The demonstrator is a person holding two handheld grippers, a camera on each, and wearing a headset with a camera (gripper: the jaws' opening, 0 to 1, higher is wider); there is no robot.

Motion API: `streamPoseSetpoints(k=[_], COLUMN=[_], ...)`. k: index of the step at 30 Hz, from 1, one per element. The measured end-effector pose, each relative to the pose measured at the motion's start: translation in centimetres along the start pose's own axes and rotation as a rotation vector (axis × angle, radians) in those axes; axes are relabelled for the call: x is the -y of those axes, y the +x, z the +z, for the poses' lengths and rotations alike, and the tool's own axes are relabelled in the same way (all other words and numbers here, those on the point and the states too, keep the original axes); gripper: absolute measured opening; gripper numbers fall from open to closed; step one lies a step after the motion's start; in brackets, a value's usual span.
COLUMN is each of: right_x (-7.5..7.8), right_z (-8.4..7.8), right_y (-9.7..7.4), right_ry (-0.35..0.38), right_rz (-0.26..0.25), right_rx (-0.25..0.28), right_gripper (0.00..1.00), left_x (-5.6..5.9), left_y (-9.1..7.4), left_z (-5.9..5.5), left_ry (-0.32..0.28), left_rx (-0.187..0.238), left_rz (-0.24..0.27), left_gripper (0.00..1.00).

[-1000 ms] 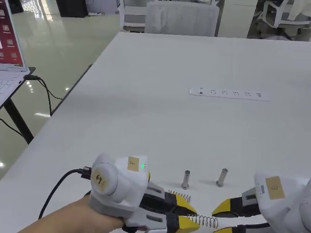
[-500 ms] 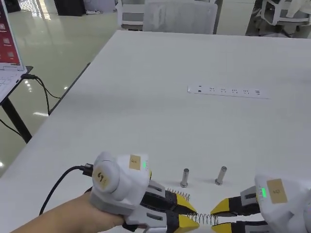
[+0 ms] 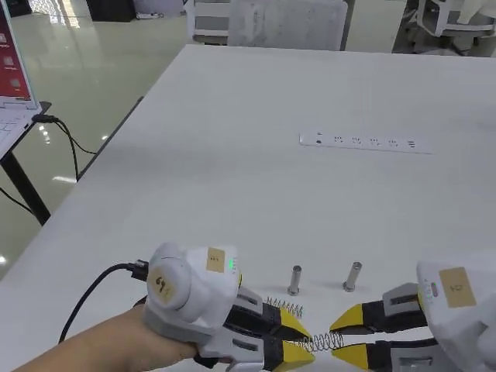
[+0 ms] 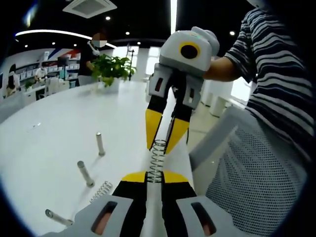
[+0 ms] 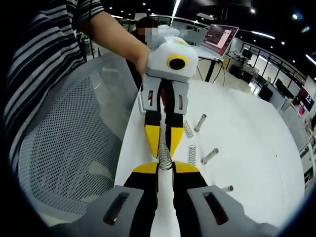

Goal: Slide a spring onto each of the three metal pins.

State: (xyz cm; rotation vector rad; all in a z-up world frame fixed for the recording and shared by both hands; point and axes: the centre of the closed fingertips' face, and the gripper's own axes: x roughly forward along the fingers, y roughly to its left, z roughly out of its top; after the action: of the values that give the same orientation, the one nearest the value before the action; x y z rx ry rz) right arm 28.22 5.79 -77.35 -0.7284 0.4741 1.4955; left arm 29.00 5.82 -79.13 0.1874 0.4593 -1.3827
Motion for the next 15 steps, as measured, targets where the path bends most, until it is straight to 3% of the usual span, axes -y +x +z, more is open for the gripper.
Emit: streamPoseSetpoints(k=[6, 15], right_x=[-0.1, -0.1], right_z=[1.3, 2.0], right_y=[-0.2, 0.0], right_ry=[0.033, 0.032], right_rz=[0.013, 0.007], right_rx=[0.052, 0.069], right_gripper=[0.07, 0.08], left_x=[0.1, 0.1], left_y=[0.1, 0.2], left_z=[0.0, 0.0], left_ry=[0.006, 0.015], left_rx=[0.0, -0.004], left_rz=[0.0, 0.009], left_gripper=[0.02, 0.02])
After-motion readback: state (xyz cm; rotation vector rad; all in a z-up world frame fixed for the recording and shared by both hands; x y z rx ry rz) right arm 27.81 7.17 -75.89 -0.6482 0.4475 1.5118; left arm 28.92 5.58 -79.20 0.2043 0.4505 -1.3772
